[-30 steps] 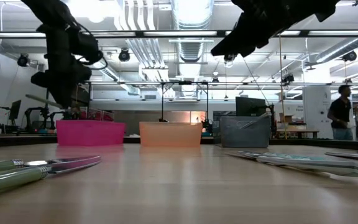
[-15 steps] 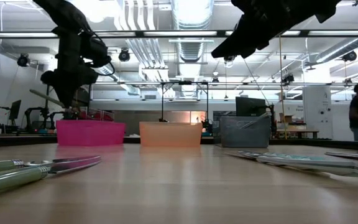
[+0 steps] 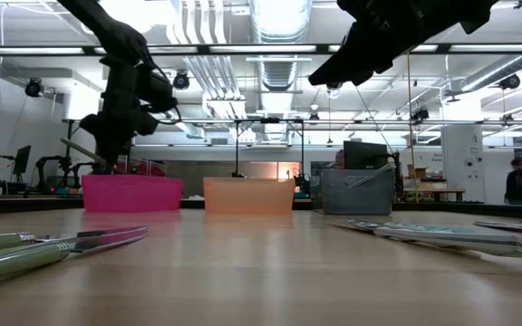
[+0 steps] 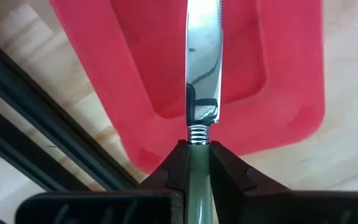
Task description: Sort silverware by color (type)
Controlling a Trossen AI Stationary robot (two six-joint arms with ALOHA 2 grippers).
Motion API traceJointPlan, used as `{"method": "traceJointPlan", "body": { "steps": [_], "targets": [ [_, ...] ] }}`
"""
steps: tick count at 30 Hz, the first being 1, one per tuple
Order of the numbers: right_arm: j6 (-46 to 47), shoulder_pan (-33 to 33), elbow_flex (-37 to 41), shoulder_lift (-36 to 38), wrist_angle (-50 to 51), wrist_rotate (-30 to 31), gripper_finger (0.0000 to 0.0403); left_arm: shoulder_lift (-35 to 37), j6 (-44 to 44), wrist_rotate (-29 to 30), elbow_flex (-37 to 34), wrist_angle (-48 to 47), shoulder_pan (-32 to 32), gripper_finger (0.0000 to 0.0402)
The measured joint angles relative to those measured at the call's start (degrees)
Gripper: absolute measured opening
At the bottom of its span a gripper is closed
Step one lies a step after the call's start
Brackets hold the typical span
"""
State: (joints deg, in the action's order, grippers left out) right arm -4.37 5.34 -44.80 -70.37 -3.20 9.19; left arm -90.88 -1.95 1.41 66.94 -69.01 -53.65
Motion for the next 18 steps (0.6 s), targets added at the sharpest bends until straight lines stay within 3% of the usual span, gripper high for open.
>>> {"method": "traceJointPlan", "body": {
  "steps": [18],
  "targets": [
    [0.9,0.0,0.0,0.0,0.9,0.0,0.0009,-0.9,0.2,2.7,0.7,2.8,0.0,0.0036]
  ]
}}
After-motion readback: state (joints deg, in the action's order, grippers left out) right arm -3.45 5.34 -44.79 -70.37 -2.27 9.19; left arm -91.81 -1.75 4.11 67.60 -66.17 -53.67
